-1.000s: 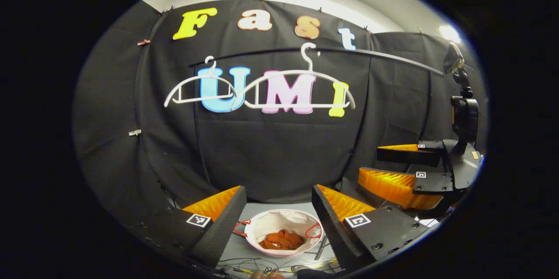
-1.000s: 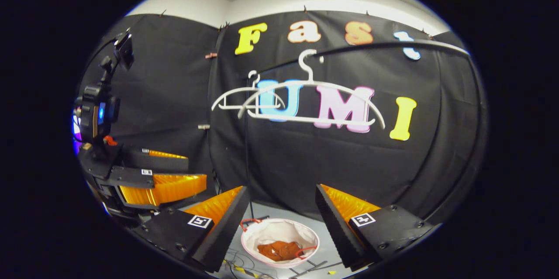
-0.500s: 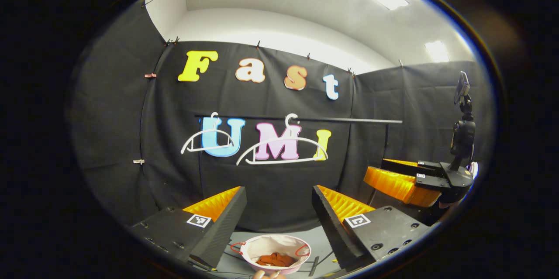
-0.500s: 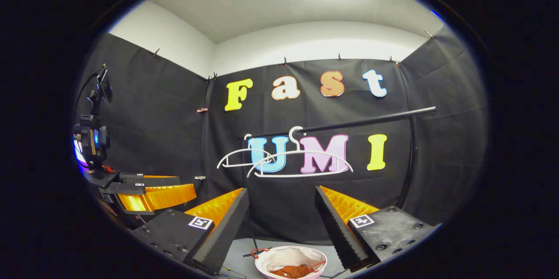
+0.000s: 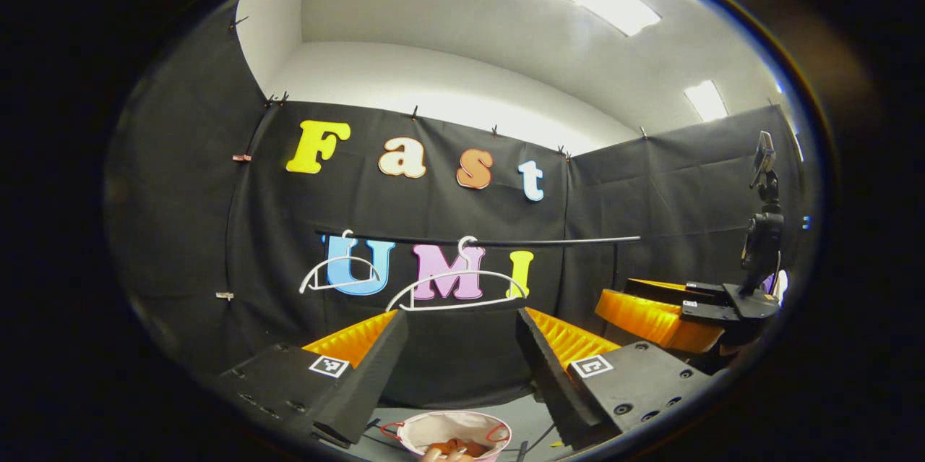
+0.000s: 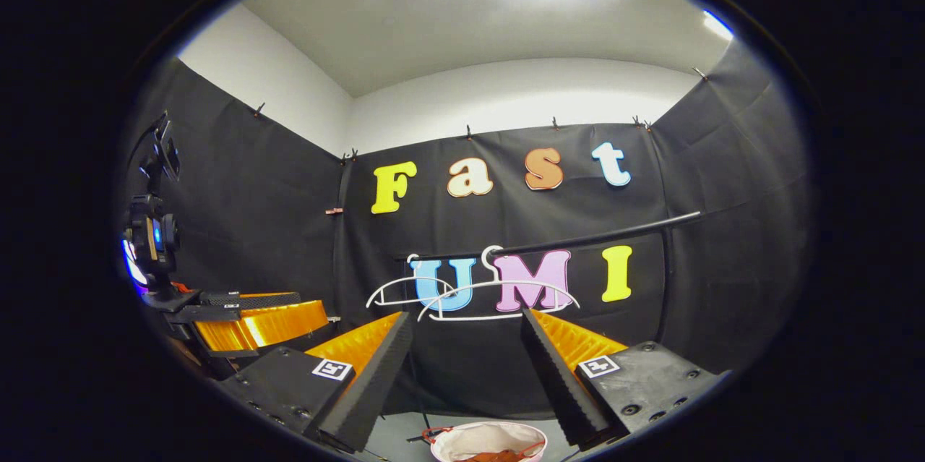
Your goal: Grasp the clothes on the hanger with both hands and then place them into the laundry hamper below.
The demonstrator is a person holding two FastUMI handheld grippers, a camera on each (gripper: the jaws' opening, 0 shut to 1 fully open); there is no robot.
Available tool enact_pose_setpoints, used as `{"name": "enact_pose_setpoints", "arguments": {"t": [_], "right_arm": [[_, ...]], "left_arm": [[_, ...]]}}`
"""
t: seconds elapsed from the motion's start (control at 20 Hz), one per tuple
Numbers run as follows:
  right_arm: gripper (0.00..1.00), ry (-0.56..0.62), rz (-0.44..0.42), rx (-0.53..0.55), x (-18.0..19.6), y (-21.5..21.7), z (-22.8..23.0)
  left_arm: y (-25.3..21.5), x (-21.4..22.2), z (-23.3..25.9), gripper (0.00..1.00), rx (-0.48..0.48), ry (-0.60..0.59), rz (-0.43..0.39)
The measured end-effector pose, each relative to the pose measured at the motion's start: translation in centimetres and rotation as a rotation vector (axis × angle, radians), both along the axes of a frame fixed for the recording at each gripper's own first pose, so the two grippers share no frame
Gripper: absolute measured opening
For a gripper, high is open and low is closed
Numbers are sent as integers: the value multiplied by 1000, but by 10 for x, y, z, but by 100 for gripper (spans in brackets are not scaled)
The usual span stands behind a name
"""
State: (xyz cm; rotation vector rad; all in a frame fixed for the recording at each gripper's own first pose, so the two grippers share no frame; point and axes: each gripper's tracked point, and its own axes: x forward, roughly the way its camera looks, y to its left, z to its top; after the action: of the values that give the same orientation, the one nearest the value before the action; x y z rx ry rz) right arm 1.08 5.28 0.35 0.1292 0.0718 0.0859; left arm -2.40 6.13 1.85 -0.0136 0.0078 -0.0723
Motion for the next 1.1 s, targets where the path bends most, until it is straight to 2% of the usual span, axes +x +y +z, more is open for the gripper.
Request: {"name": "enact_pose_setpoints", "arguments": {"t": [0.05,0.15,0.2,0.55,0.6,0.65,0.7,0.95,1.0,1.05,1.1], "right_arm": [[98,-2,1,1,1,1,0],[97,-1,1,13,1,2,2],[97,-2,-1,18,1,2,3],[96,-17,2,18,8,-6,6],[100,-18,7,19,11,-6,6],[96,-17,13,23,13,-5,4],[96,-14,21,28,15,-4,3],[96,-2,34,34,22,-9,-4],[100,-5,35,38,24,-10,-4],[100,-8,38,42,27,-10,-3],[96,-6,43,46,28,-9,-4]], "left_arm": [[1,0,2,95,-3,-7,0],[2,-2,1,92,-10,-3,-2],[4,-3,1,95,-10,0,-2],[-1,6,4,95,-15,2,-5],[-3,8,5,95,-14,5,-10],[-5,10,3,92,-11,10,-9],[-6,11,3,95,-6,13,-6],[-17,14,3,95,7,14,-11],[-17,15,5,95,9,11,-7],[-16,17,5,95,10,11,-2],[-15,18,5,95,11,14,2]]}}
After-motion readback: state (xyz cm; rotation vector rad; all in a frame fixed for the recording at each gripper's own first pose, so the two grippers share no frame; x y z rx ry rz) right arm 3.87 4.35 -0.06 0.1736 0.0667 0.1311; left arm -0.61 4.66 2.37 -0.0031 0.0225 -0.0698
